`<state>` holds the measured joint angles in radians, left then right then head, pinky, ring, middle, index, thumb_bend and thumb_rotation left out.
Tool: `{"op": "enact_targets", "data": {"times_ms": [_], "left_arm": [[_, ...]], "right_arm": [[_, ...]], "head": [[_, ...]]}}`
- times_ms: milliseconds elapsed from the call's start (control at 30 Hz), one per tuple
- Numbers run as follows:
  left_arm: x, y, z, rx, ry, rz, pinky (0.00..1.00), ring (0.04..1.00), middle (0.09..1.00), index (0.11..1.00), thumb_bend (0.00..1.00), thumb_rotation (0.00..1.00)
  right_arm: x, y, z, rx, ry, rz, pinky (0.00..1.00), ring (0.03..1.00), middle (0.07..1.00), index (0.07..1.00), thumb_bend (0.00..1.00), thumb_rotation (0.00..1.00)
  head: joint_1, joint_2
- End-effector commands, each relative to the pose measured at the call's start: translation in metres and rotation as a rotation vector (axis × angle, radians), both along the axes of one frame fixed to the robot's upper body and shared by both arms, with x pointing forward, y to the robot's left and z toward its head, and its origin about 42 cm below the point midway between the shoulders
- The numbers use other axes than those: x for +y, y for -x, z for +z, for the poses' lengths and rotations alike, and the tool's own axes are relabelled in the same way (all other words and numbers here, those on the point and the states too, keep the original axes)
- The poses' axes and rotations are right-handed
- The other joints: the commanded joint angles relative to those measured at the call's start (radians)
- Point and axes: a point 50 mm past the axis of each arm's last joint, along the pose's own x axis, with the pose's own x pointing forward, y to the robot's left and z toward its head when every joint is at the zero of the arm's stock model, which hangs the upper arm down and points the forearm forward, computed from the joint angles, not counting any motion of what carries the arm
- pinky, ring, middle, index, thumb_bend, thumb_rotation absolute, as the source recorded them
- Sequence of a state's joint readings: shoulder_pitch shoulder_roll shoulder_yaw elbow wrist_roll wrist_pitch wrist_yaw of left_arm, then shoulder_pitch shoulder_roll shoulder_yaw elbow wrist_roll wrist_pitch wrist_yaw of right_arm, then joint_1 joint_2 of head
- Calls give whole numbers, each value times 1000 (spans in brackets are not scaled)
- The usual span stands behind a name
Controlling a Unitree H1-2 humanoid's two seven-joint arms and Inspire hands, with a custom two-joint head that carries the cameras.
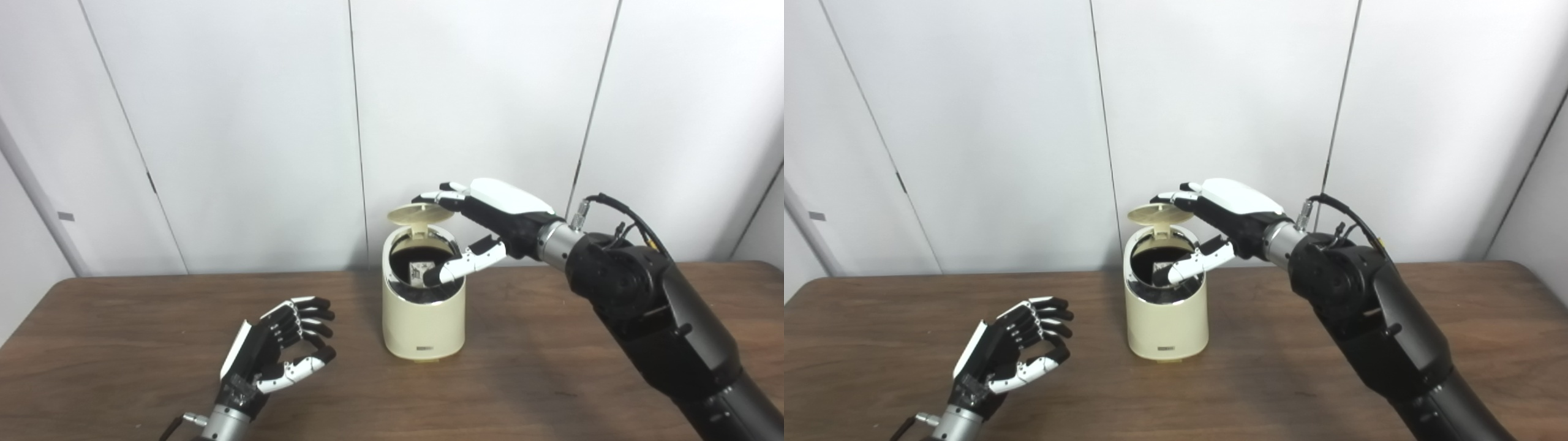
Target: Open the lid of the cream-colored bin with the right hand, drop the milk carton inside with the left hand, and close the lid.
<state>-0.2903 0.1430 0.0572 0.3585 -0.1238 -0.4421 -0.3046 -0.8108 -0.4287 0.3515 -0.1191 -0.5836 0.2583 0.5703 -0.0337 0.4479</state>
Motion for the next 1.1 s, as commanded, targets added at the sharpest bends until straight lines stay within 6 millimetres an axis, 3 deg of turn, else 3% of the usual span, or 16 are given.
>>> {"op": "enact_targets", "data": {"times_ms": [0, 467, 1067], "left_arm": [[-15, 20, -36, 90, 58, 13, 494, 594, 672, 720, 684, 175], [-16, 20, -33, 83, 68, 13, 491, 599, 677, 721, 686, 166], [-18, 22, -30, 81, 64, 17, 494, 599, 675, 717, 672, 144]], "right_arm": [[0, 7, 34, -109, 25, 33, 919, 1000, 918, 888, 764, 671], [-6, 26, 33, -140, 63, 68, 862, 988, 877, 864, 782, 635], [-8, 33, 19, -70, 118, 79, 978, 1000, 879, 877, 772, 627]], "head": [[0, 3], [8, 26], [23, 45]]}}
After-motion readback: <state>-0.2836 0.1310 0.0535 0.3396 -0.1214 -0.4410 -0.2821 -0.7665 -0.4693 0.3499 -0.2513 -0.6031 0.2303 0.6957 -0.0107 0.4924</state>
